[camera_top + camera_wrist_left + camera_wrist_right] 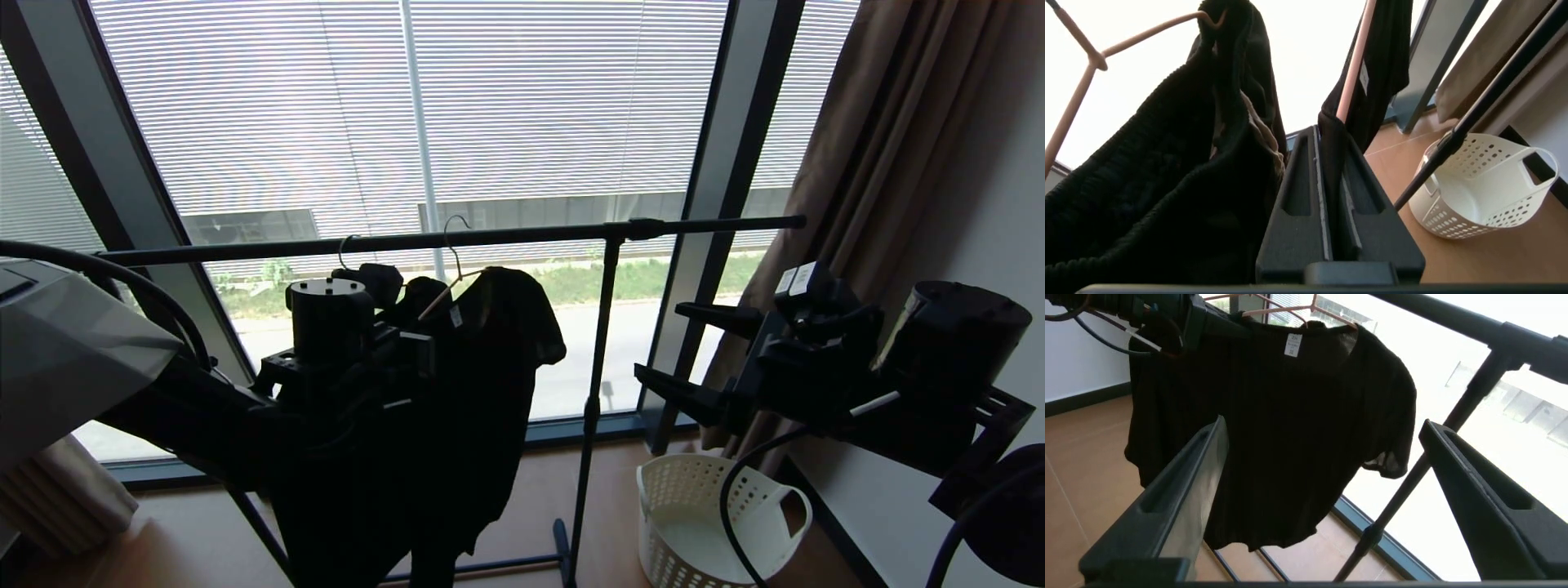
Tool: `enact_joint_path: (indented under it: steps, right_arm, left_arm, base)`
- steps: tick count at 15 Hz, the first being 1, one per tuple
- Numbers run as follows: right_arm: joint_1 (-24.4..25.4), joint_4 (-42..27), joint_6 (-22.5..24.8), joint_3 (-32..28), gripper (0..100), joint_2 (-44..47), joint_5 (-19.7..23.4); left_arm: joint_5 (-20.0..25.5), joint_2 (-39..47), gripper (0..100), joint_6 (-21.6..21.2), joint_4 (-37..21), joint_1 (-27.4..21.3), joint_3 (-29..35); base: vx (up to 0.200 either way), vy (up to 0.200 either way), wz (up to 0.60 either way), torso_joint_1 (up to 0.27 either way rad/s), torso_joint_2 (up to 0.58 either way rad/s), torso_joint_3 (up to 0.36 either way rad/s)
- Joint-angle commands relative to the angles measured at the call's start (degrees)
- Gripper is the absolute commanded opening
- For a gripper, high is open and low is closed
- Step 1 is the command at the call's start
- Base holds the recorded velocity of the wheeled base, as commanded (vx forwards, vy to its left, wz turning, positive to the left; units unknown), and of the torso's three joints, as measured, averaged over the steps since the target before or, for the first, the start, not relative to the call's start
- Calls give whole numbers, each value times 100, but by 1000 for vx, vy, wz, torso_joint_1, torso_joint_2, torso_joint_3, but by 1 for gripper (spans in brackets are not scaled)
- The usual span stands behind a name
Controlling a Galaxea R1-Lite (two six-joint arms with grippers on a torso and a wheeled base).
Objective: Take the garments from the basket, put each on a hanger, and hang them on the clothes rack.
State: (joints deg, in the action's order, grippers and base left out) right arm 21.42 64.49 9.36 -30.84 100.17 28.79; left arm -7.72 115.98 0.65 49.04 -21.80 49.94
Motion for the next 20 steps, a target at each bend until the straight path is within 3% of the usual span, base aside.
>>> enact_joint_path:
  steps: [1, 20]
  right_arm:
    - [3, 2, 4, -1, 100, 11, 3]
    - [3, 20, 13, -18, 100, 99, 3]
  left_arm:
    - [-2, 100, 0, -3, 0, 0, 42]
    - [-2, 355, 0, 14, 290, 0, -20]
  base:
    - [0, 0, 0, 0, 0, 0]
    - [0, 0, 0, 0, 0, 0]
